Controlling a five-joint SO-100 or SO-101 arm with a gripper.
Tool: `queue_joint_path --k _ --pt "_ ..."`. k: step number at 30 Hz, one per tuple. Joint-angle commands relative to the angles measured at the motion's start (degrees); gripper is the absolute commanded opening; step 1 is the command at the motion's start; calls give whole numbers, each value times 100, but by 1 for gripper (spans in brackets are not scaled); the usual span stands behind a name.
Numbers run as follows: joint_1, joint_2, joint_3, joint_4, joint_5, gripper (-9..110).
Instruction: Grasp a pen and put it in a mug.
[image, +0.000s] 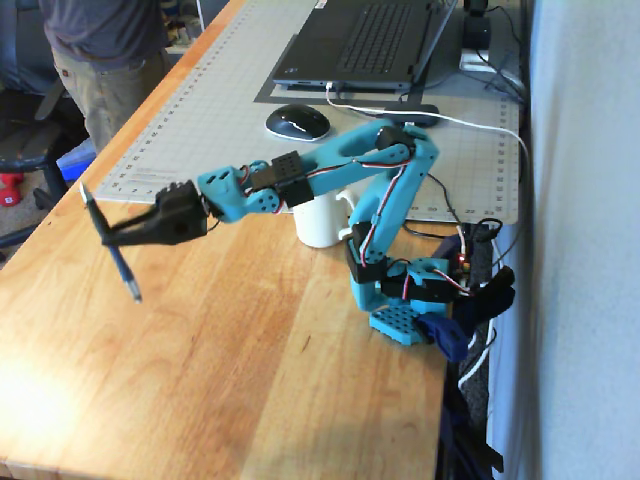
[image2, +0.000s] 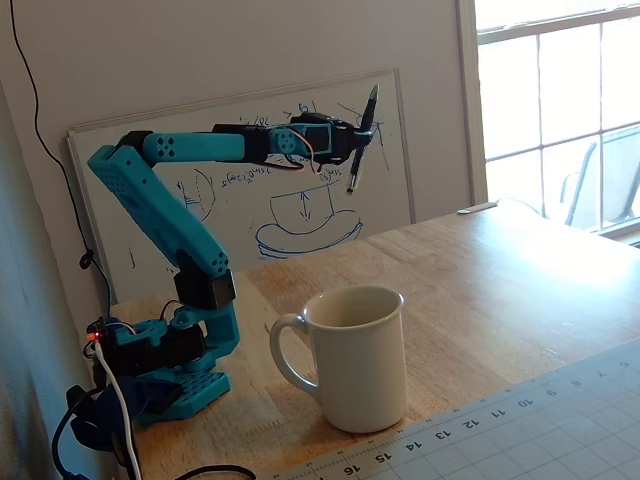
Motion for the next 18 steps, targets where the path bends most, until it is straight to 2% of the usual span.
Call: queue_joint_path --k 1,5,18 --pt "448 914 105 -290 -1362 1" --pt "976 1521 396 -360 -2039 1" --pt "3841 3595 1670 -369 -2153 1"
